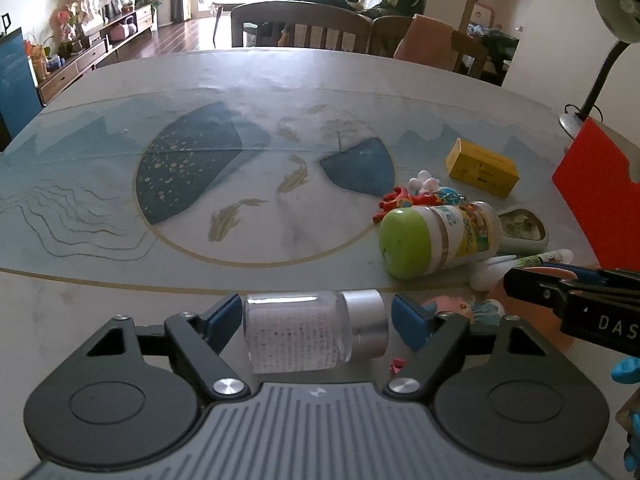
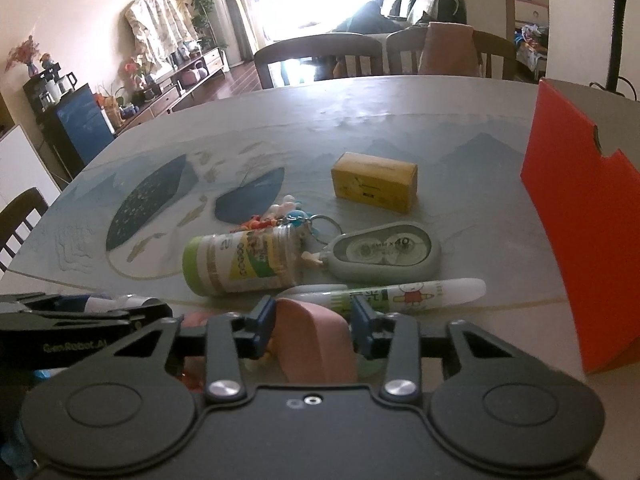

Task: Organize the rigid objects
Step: 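Grasp the clear glass jar with the left tool while the right tool grasps the pink heart dish, then carry the jar and heart dish with both tools over the red box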

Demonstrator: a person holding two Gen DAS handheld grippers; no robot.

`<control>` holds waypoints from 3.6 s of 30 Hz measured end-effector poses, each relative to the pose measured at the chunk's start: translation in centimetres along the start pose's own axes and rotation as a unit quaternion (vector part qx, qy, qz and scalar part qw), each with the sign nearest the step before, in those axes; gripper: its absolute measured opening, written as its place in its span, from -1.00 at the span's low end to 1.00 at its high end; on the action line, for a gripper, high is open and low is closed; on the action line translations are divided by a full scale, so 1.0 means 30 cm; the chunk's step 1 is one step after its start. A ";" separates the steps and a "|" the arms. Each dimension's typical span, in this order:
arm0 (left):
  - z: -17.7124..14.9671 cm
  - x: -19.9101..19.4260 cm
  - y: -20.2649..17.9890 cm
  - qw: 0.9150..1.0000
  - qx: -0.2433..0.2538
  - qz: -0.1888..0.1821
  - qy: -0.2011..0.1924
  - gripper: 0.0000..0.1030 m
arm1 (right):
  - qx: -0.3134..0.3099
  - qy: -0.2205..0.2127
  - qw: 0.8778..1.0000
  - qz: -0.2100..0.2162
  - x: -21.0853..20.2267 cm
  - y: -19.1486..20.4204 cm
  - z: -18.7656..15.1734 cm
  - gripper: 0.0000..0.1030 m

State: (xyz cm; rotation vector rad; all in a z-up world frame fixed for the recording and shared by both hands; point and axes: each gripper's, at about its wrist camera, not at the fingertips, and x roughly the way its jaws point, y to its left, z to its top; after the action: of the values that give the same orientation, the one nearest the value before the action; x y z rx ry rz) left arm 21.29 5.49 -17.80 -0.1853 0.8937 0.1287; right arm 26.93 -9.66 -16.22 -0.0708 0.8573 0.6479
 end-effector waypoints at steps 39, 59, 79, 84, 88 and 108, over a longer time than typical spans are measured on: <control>0.038 -0.408 -0.089 0.990 0.105 -0.092 -0.032 0.39 | 0.028 -0.083 0.993 -0.075 -0.529 0.064 -0.007 -0.67; 0.166 -0.498 -0.474 0.967 0.185 -0.169 -0.044 0.39 | 0.057 -0.119 0.982 -0.133 -0.692 -0.263 0.100 -0.67; 0.351 -0.215 -1.078 0.962 0.218 -0.160 -0.031 0.40 | 0.071 -0.088 0.982 -0.151 -0.526 -0.768 0.200 -0.67; 0.384 -0.113 -1.191 0.963 0.222 -0.151 -0.012 0.40 | 0.066 -0.070 0.985 -0.145 -0.464 -0.839 0.203 -0.67; 0.401 -0.025 -1.265 0.961 0.233 -0.147 0.007 0.40 | 0.057 -0.046 0.987 -0.143 -0.400 -0.868 0.199 -0.67; 0.349 0.331 -1.430 0.948 0.266 -0.102 0.142 0.40 | 0.022 0.054 0.991 -0.123 -0.245 -0.927 0.150 -0.62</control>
State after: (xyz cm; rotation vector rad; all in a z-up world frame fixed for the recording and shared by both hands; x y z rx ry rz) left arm 43.50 -33.83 -14.60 0.2137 1.1585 -0.3404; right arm 41.99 -34.42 -13.32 -0.1704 0.9500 0.3950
